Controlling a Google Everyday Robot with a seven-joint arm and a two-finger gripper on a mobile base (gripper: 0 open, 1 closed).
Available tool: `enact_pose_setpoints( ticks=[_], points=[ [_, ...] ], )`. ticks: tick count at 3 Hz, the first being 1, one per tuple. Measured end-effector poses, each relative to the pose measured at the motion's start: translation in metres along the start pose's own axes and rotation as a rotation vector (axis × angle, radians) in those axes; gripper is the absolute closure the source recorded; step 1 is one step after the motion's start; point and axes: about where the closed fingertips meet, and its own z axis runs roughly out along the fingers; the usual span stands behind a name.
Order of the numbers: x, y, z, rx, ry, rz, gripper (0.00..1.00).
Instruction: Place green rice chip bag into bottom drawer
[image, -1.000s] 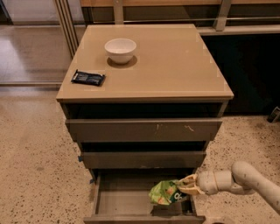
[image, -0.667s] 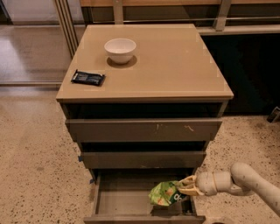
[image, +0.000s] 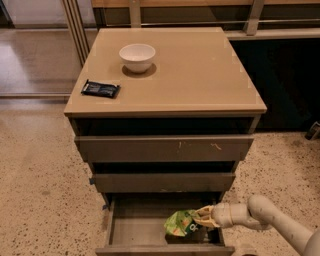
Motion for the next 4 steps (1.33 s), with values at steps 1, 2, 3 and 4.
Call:
enact_pose_setpoints(
  ticks=[1, 2, 3, 4],
  points=[
    [0.0, 0.0, 0.0, 0.0, 0.0, 0.0, 1.0],
    [0.012, -0.004, 0.005, 0.028, 0.005, -0.021, 1.0],
    [0.028, -0.015, 0.022, 0.036, 0.006, -0.061, 1.0],
    [0.043, -0.029, 0.041, 0.036, -0.012, -0.102, 1.0]
  ],
)
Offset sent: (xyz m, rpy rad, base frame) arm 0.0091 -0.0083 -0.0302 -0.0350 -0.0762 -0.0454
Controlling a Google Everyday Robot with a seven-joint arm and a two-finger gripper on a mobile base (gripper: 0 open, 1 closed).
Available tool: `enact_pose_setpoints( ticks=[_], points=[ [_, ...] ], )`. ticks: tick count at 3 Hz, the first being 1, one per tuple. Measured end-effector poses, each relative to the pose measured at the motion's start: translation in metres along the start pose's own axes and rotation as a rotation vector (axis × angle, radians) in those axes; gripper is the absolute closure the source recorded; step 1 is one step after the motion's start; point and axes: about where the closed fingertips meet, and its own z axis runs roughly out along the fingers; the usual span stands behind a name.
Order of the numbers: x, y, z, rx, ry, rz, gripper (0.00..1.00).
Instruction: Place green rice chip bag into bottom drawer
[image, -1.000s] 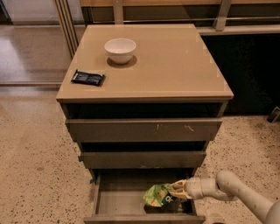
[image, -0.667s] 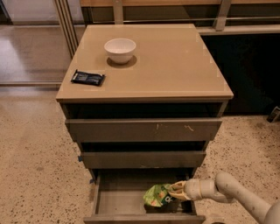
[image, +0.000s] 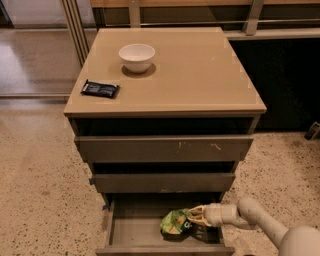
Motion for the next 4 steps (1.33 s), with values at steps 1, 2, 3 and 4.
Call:
enact_pose_setpoints(
  ticks=[1, 2, 3, 4],
  points=[
    [0.021, -0.019, 0.022, 0.004, -0.029, -0.038, 1.0],
    [0.033, -0.026, 0.034, -0.004, -0.025, -0.05, 1.0],
    [0.042, -0.03, 0.037, -0.007, 0.038, -0.051, 1.0],
    [0.044, -0.03, 0.042, -0.007, 0.133, -0.055, 0.98]
  ],
)
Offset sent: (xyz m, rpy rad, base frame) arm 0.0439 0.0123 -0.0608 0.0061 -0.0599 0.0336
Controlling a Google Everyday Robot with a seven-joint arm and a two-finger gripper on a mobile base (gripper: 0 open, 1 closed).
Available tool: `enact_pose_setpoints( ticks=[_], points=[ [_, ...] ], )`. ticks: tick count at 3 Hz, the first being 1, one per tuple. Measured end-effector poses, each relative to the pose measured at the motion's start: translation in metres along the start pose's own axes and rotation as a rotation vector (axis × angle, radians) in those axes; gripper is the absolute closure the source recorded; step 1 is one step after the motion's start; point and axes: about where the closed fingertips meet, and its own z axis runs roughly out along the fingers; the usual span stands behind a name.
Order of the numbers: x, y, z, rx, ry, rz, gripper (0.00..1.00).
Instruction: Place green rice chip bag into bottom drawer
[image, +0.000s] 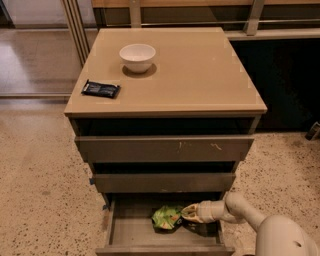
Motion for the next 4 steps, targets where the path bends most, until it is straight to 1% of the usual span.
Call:
enact_pose_setpoints(
  ticks=[2, 4],
  points=[
    [0.0, 0.0, 0.0, 0.0, 0.0, 0.0, 0.54],
    [0.0, 0.0001, 0.0001, 0.0, 0.0, 0.0, 0.06]
  ],
)
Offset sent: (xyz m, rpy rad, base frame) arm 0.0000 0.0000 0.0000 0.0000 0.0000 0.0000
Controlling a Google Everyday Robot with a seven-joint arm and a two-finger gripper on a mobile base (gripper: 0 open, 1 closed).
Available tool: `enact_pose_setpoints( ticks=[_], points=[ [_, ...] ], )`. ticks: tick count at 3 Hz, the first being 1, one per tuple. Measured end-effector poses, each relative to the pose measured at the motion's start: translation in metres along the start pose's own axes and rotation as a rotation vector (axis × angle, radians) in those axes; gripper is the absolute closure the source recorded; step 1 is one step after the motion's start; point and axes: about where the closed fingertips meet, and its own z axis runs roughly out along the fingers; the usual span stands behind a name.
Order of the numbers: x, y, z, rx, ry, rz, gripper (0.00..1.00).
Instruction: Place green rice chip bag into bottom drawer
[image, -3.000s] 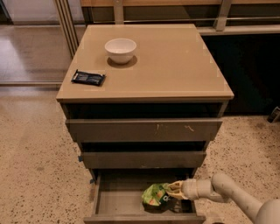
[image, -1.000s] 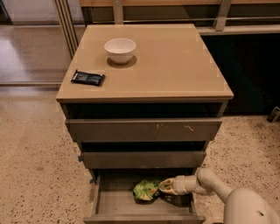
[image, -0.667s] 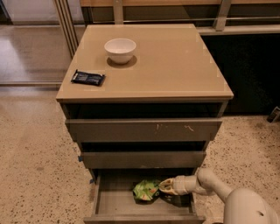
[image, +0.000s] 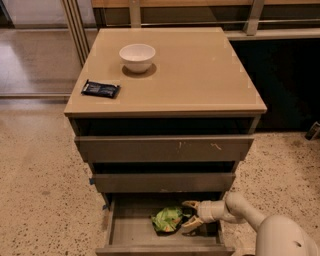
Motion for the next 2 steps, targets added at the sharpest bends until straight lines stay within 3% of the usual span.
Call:
enact_pose_setpoints(
  ticks=[1, 2],
  points=[
    [0.0, 0.0, 0.0, 0.0, 0.0, 0.0, 0.0],
    [0.0, 0.0, 0.0, 0.0, 0.0, 0.0, 0.0]
  ],
)
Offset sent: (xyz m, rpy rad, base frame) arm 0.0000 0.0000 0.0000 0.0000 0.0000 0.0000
